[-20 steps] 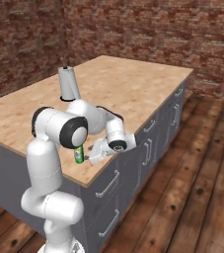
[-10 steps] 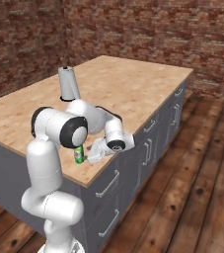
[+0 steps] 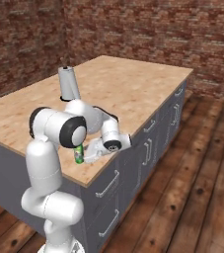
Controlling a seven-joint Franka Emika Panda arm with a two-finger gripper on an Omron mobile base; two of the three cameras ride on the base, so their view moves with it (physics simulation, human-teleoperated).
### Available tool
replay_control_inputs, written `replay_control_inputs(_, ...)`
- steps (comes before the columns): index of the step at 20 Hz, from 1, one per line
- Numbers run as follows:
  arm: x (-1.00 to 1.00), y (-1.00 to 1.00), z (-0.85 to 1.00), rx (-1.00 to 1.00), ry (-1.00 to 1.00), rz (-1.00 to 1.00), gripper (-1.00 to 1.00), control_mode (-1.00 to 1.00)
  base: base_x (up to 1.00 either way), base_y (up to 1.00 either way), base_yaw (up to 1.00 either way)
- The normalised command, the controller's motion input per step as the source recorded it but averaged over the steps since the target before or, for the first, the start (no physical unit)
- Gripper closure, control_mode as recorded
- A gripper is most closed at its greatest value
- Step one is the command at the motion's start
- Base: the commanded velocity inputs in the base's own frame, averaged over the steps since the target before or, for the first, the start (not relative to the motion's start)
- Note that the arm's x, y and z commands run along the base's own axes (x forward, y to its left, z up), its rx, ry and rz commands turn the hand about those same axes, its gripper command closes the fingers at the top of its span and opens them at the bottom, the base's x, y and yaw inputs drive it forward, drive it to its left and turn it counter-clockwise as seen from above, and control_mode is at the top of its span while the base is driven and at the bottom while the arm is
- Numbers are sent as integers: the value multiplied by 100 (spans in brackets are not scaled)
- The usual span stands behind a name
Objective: Pick the beer, water bottle from the counter and place them in the open cabinet.
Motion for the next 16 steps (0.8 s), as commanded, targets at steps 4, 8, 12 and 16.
replay_control_inputs(4,-2,20,-1,0,0,0,-100,-100,0,0,0)
replay_control_inputs(8,-6,13,-4,0,0,0,-100,-100,0,0,0)
replay_control_inputs(12,-3,5,0,0,0,0,100,-100,0,0,0)
replay_control_inputs(16,1,-1,0,0,0,0,100,-100,0,0,0)
